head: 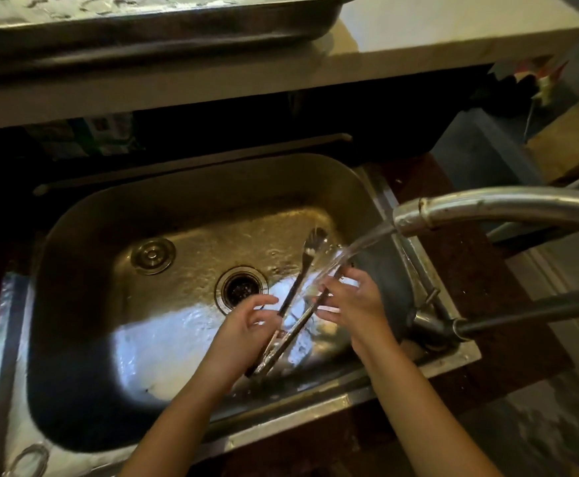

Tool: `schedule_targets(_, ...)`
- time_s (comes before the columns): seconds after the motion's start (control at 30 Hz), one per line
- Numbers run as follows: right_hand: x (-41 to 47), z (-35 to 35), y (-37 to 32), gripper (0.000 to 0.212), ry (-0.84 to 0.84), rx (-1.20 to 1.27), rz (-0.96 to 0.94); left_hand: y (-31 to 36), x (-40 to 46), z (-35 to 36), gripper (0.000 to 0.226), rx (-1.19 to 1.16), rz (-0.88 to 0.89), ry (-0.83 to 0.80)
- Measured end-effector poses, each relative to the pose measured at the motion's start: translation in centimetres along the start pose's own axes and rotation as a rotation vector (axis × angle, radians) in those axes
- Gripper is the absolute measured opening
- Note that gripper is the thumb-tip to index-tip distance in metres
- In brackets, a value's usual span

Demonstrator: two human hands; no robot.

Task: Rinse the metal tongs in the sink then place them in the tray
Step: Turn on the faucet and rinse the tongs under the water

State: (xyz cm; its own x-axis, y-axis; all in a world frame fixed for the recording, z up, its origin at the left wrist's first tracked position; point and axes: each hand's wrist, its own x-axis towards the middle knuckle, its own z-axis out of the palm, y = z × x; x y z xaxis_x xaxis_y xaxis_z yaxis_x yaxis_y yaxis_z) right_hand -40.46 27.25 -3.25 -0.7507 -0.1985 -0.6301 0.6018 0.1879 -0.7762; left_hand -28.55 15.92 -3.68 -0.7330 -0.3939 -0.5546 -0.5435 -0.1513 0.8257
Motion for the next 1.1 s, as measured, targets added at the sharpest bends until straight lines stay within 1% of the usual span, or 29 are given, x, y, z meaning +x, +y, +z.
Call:
schedule_targets(0.1,-0.3,0.2,0.2,0.027,0.099,-0.095,-0.105,-0.5,-0.5,1.2,0.004,0.175,0.094,0.005)
schedule_targets(0.13,-0.5,0.2,0.1,0.026,0.111,-0.124,-0.137,-0.7,-0.6,1.5,0.003,0.227,0.107,0.003)
schedule_targets(0.2,-0.8,0.3,-0.1,0.024,0.105,-0.151,-0.186,-0.8,-0.6,1.8,0.009,0.249,0.102,0.012)
schedule_targets(0.27,-1.0,0.3,-0.2,0.023,0.061,-0.170,-0.212,-0.8,-0.7,1.7,0.016,0.201,0.096,-0.003)
schedule_targets(0.3,-1.1,0.2,-0.3,0.022,0.032,-0.174,-0.221,-0.7,-0.8,1.6,0.018,0.137,0.083,-0.021)
schedule_targets(0.37,-1.2,-0.3,0.0,0.020,-0.004,-0.174,-0.239,-0.4,-0.8,1.0,0.015,-0.029,0.018,-0.068)
schedule_targets(0.43,-1.2,-1.3,0.6,0.025,0.036,-0.232,-0.313,-0.1,-1.2,0.1,0.012,-0.162,-0.054,-0.141)
schedule_targets(0.5,-1.5,-2.5,1.2,0.029,0.068,-0.379,-0.436,0.0,-1.4,-0.9,0.018,-0.217,-0.090,-0.208)
schedule_targets(0.57,-2.0,-3.3,1.8,0.033,0.040,-0.621,-0.598,0.0,-1.5,-1.9,0.024,-0.238,-0.109,-0.240)
schedule_targets(0.63,-2.4,-3.4,2.2,0.038,-0.046,-0.872,-0.781,0.0,-1.6,-2.5,0.027,-0.238,-0.108,-0.253)
schedule_targets(0.73,-2.6,-3.4,1.9,0.046,-0.228,-1.100,-0.961,0.3,-1.8,-2.9,0.035,-0.233,-0.078,-0.291)
schedule_targets(0.8,-1.9,-3.4,1.1,0.044,-0.274,-1.208,-1.016,0.3,-1.9,-2.9,0.033,-0.223,-0.069,-0.301)
schedule_targets(0.87,-0.3,-3.3,0.0,0.040,-0.222,-1.350,-1.063,0.3,-2.1,-3.0,0.031,-0.212,-0.062,-0.311)
schedule_targets(0.93,1.1,-3.1,-2.0,0.041,-0.169,-1.463,-0.958,0.2,-2.1,-3.2,0.036,-0.192,-0.043,-0.317)
schedule_targets(1.0,1.5,-3.0,-3.0,0.040,-0.118,-1.444,-0.905,0.1,-2.1,-3.4,0.038,-0.171,-0.031,-0.299)
schedule_targets(1.03,1.0,-2.9,-2.8,0.039,-0.104,-1.437,-0.928,0.0,-2.0,-3.5,0.037,-0.168,-0.027,-0.286)
schedule_targets(1.07,0.1,-2.7,-2.3,0.038,-0.116,-1.425,-0.997,-0.1,-1.9,-3.5,0.036,-0.169,-0.025,-0.282)
schedule_targets(1.1,-1.0,-2.6,-1.3,0.038,-0.178,-1.418,-1.052,-0.2,-1.8,-3.4,0.035,-0.177,-0.022,-0.278)
